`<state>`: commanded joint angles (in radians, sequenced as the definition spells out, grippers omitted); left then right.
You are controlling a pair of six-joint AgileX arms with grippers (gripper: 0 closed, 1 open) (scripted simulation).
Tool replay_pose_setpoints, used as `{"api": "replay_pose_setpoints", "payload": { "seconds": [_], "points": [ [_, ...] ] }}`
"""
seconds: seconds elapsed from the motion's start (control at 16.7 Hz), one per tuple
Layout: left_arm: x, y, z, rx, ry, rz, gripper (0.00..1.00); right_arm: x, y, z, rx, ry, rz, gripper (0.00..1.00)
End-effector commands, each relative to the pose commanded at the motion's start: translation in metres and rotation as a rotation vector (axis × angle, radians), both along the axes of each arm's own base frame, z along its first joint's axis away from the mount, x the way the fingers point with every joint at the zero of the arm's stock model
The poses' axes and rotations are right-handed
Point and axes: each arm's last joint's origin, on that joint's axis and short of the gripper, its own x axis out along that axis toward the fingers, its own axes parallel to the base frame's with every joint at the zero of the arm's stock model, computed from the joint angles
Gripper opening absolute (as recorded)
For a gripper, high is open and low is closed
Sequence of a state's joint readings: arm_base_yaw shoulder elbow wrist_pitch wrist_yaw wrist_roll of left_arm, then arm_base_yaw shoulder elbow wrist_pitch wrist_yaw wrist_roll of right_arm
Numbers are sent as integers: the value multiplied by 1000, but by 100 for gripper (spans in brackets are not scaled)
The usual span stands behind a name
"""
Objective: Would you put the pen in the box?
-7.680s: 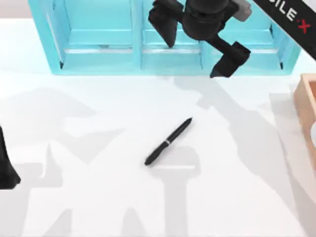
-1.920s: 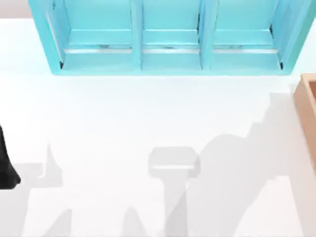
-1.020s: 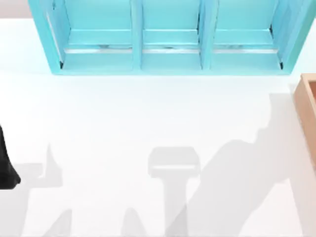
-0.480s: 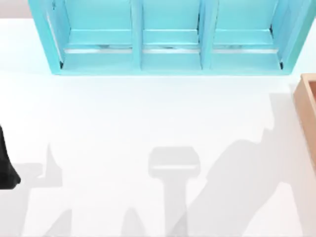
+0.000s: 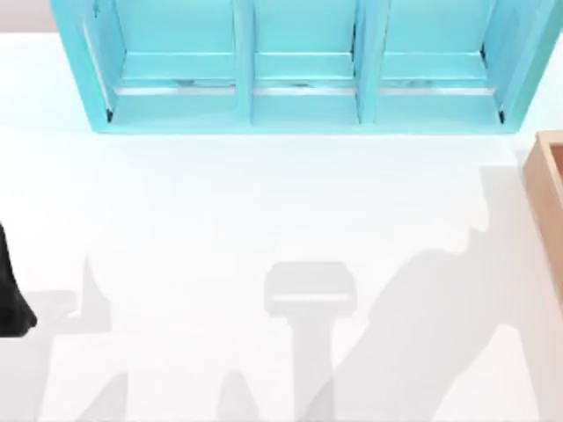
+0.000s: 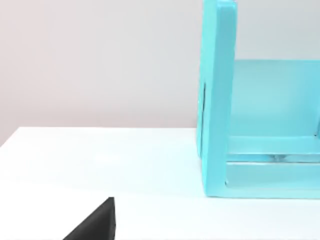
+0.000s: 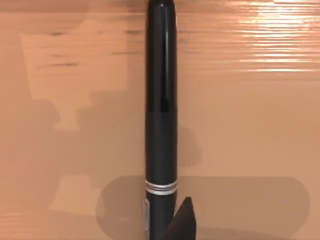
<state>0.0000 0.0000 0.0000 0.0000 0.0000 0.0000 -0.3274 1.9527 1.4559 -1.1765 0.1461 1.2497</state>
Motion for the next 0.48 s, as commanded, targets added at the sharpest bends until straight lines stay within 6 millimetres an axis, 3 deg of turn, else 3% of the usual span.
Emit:
{"api": "replay_pose_setpoints", "payload": {
  "seconds": [0.12, 0.48],
  "points": [
    [0, 0, 0, 0, 0, 0, 100, 0, 0, 0, 0, 0, 0, 98],
    [0, 0, 0, 0, 0, 0, 100, 0, 0, 0, 0, 0, 0, 100]
  ]
}}
